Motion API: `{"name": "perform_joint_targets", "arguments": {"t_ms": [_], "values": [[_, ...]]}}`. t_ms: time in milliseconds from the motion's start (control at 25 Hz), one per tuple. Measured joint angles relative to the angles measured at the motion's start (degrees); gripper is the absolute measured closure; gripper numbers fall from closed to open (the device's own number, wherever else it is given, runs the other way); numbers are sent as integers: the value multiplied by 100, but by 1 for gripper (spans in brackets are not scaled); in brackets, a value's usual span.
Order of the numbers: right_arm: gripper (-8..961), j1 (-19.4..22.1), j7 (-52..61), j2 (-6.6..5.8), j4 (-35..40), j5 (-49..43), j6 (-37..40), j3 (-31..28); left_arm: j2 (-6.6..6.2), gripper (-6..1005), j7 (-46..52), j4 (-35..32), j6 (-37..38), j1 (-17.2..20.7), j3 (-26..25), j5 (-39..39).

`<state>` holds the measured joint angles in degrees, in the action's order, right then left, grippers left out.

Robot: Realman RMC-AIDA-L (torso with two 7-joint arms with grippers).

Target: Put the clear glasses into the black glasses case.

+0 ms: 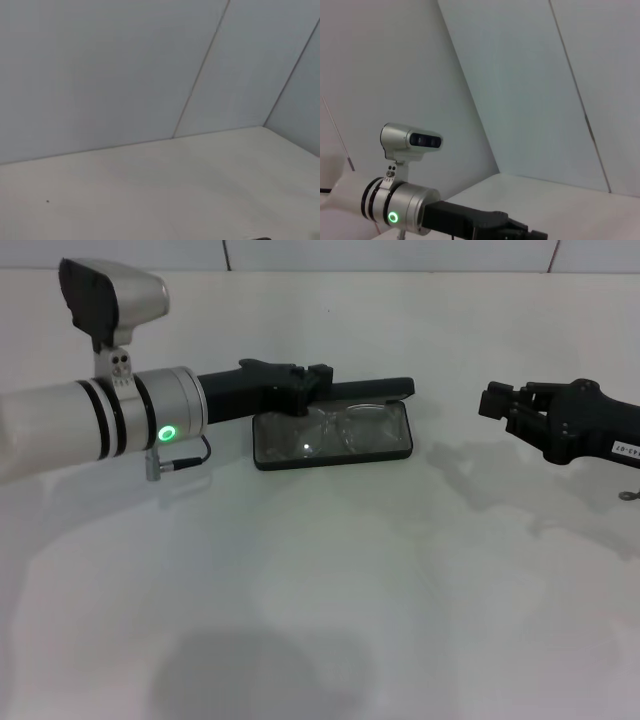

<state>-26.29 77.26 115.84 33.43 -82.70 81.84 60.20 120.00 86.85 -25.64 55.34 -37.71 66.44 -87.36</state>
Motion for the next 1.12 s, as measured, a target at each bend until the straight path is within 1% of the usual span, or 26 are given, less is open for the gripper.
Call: {"name": "perform_joint_targets", "arguments": {"t_ms": [160, 440, 560, 600, 680, 720, 800, 920, 1120], "values": [[823, -16, -1, 0, -7, 0, -14, 0, 12, 852, 21, 101, 19, 21, 95, 2], [804, -36, -4, 0, -19, 0, -31, 0, 26, 848, -12, 365, 29, 101, 98, -24], [795, -44, -9, 0, -21, 0, -35, 0, 24, 846, 3, 305, 264, 168, 92, -15], [792, -43, -17, -3, -21, 0, -22, 0, 11, 845, -16, 202, 490, 195, 93, -5], [787, -33, -32, -7, -21, -1, 4, 0, -8, 844, -171, -208, 1165, 358, 99, 17], [784, -30, -46, -9, -21, -1, 21, 0, -8, 844, -244, -415, 1397, 468, 100, 40], [779, -35, -58, -15, -21, -1, 29, 0, -3, 843, -439, -971, 1896, 812, 127, 94], [770, -39, -171, -38, 22, -11, 159, 7, -9, 841, -740, -1547, 2386, 1227, 273, 134], [756, -15, -681, -110, 121, -32, 757, 17, -28, 838, -1074, -1978, 3000, 1669, 317, 114]]}}
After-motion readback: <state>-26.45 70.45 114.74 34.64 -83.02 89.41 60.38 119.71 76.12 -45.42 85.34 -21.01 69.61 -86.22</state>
